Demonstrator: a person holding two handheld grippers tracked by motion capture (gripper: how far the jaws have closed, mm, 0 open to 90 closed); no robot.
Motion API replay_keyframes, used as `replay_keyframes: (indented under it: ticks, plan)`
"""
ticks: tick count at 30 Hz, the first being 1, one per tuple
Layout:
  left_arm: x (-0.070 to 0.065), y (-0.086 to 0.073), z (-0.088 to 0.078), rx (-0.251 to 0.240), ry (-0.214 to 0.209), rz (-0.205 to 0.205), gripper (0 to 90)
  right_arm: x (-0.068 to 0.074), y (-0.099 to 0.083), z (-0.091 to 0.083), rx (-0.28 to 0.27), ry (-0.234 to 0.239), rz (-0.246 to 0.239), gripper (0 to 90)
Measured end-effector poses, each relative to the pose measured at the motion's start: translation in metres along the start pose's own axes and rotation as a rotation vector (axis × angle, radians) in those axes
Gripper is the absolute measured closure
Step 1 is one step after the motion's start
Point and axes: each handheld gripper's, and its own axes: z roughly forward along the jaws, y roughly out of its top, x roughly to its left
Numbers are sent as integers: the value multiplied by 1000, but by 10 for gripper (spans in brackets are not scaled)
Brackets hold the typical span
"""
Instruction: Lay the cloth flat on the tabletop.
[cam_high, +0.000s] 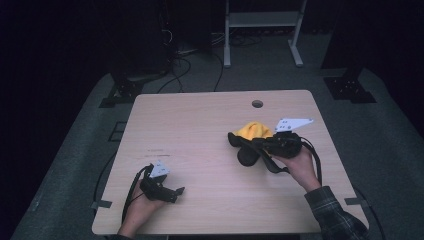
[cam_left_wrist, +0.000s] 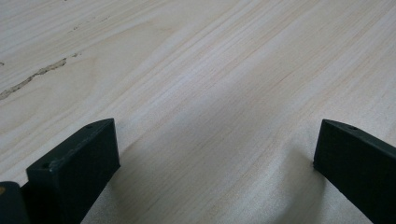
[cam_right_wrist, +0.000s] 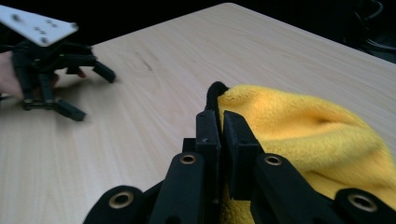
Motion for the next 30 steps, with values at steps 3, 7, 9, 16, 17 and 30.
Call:
replay_keyframes:
  ticks: [3, 7, 9, 16, 17, 30]
  plan:
    - [0, 0, 0, 0, -1, 0, 0, 12, 4, 6, -2, 47, -10, 843]
    - [0, 0, 0, 0, 0, 0, 0, 32, 7, 20, 5, 124, -29, 843]
    - [0, 0, 0, 1, 0, 0, 0, 41, 7, 28, 12, 159, -35, 843]
    - [0, 0, 0, 2, 0, 2, 0, 70, 1, 62, 79, 244, -71, 841]
    - [0, 0, 0, 2, 0, 2, 0, 74, -1, 69, 97, 255, -82, 839]
    - [0, 0, 0, 2, 0, 4, 0, 58, -5, 49, 80, 132, -72, 529]
